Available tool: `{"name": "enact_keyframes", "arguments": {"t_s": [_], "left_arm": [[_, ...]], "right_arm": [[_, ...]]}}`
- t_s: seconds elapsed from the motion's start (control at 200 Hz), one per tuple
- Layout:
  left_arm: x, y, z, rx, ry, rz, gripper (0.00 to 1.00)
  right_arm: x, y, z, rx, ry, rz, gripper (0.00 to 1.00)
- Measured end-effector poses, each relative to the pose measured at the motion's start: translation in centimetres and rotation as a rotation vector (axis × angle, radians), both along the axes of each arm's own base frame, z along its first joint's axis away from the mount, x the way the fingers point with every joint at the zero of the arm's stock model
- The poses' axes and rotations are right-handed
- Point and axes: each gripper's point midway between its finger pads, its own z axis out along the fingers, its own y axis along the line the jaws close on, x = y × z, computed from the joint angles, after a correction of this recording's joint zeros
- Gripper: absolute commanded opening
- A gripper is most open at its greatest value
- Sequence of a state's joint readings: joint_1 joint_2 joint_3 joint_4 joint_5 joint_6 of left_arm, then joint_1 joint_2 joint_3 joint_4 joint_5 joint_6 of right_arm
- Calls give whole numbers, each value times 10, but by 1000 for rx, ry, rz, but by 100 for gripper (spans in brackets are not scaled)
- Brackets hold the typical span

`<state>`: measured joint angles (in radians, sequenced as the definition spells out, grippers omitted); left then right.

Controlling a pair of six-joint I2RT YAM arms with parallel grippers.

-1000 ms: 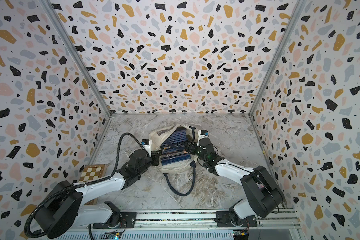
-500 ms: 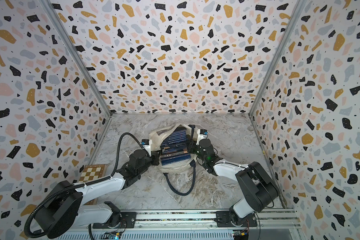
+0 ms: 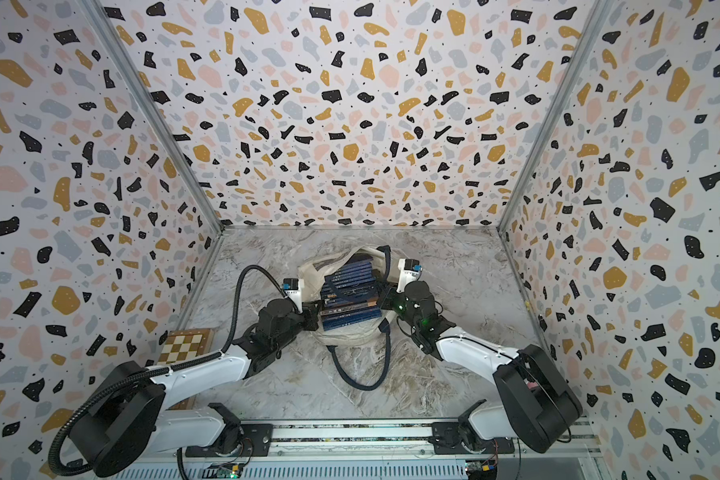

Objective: Take out the books from the canvas bag
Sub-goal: Adjust the canvas bag at the center of the board.

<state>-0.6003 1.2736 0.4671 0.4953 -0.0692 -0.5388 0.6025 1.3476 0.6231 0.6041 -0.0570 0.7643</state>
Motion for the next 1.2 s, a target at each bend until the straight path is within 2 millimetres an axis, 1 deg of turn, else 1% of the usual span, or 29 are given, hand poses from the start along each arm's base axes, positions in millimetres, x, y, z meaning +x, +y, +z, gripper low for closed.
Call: {"name": "enact_keyframes", "arguments": {"t_s": [0.155, 0.245, 0.32, 0.461, 0.521, 0.566, 0.716, 0.956, 1.201], "left_arm": [[0, 0, 0, 1, 1, 0, 0], [0, 0, -1, 3, 2, 0, 0], [1, 0, -1, 5, -1, 2, 0], [2, 2, -1, 8, -5, 12, 0], [2, 2, -1, 10, -6, 13, 0], [2, 2, -1, 11, -6, 13, 0], [2, 2, -2, 15, -6, 15, 0], [3, 3, -5, 29, -4, 15, 0], [3, 3, -5, 37, -7, 16, 0]], "right_arm": [[-7, -4, 4, 8, 33, 2, 0], [-8, -1, 15, 11, 40, 12, 0], [-3, 5, 36, 22, 27, 23, 0], [6, 16, 93, 72, -45, 51, 0], [7, 18, 110, 89, -69, 59, 0], [7, 20, 119, 97, -79, 65, 0], [9, 24, 130, 98, -75, 81, 0], [30, 41, 155, 125, -70, 121, 0], [30, 45, 169, 173, -50, 164, 0]]}}
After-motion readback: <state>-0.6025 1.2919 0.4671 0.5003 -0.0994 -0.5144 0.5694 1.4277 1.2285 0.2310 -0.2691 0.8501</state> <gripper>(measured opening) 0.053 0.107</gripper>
